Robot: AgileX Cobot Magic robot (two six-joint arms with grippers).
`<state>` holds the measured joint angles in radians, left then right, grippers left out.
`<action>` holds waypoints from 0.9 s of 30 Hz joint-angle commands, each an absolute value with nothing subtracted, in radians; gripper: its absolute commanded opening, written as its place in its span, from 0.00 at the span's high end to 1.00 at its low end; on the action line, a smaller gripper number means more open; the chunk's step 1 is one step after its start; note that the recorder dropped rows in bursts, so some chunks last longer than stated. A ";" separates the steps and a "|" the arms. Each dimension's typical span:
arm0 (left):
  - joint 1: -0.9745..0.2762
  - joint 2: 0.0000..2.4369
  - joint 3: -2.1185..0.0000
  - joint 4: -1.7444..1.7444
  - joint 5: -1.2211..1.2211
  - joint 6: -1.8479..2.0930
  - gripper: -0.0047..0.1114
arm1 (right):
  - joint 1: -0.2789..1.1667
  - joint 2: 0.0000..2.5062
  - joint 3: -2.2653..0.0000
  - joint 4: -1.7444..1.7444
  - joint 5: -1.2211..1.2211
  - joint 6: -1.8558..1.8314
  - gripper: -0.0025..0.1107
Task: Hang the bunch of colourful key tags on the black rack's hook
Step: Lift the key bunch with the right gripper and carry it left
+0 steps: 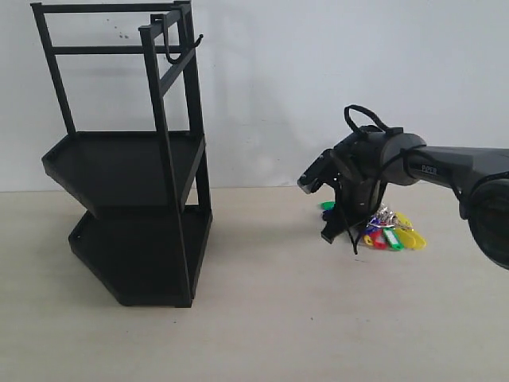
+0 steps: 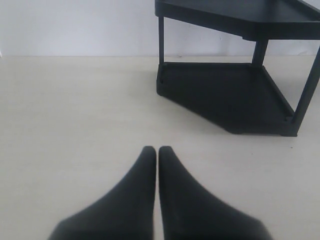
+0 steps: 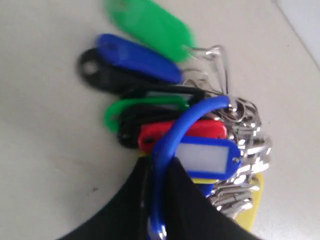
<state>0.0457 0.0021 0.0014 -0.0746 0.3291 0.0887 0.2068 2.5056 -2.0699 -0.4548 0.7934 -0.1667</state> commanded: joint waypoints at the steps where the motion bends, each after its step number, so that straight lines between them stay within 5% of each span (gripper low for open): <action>1: 0.049 0.000 0.000 -0.082 0.316 0.078 0.92 | 0.201 2.485 -2.074 -0.449 0.811 -0.157 0.98; 27: 0.049 0.000 0.000 -0.082 0.316 0.078 0.92 | 0.210 2.178 -2.076 -0.025 0.831 -0.061 0.98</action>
